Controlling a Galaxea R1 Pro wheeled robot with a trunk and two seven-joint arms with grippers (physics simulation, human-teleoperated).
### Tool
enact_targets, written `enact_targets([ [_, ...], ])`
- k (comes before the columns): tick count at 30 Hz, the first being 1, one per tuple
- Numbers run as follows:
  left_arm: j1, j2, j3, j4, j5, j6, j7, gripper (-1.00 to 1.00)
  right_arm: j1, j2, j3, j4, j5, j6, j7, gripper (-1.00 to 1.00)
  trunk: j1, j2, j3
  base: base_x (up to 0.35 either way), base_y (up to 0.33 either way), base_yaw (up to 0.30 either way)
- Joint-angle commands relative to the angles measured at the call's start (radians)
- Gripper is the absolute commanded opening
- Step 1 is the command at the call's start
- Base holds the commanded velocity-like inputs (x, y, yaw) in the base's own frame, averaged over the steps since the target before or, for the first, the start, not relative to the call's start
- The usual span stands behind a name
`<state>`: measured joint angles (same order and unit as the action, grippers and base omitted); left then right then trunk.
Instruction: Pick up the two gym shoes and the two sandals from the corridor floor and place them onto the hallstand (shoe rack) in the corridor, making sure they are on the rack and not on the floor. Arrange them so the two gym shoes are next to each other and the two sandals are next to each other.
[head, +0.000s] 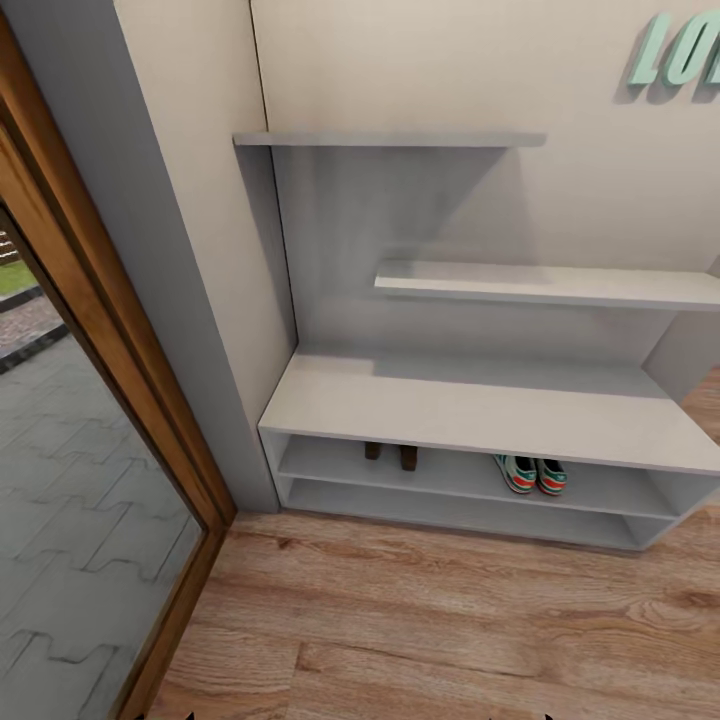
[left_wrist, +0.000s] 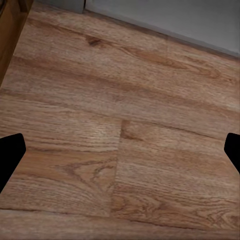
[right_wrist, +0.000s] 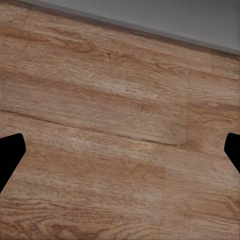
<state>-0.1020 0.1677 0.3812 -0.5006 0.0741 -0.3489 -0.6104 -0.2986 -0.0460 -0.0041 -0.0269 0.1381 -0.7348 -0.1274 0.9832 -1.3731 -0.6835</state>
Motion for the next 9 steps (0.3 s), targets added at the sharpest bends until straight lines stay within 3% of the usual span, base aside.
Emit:
enact_targets([
  [1, -0.001, 0.001, 0.003, 0.002, 0.008, 0.002, -0.009, 1.0, -0.001, 0.0, 0.0, 0.001, 0.011, -0.001, -0.009, 1.0, 0.0, 0.0, -0.001, 0.0, 0.0, 0.0],
  [9, -0.001, 0.005, 0.004, 0.001, 0.012, 0.002, -0.009, 1.0, -0.001, 0.0, 0.0, 0.001, 0.011, -0.001, -0.009, 1.0, 0.0, 0.0, -0.001, 0.0, 0.0, 0.0],
])
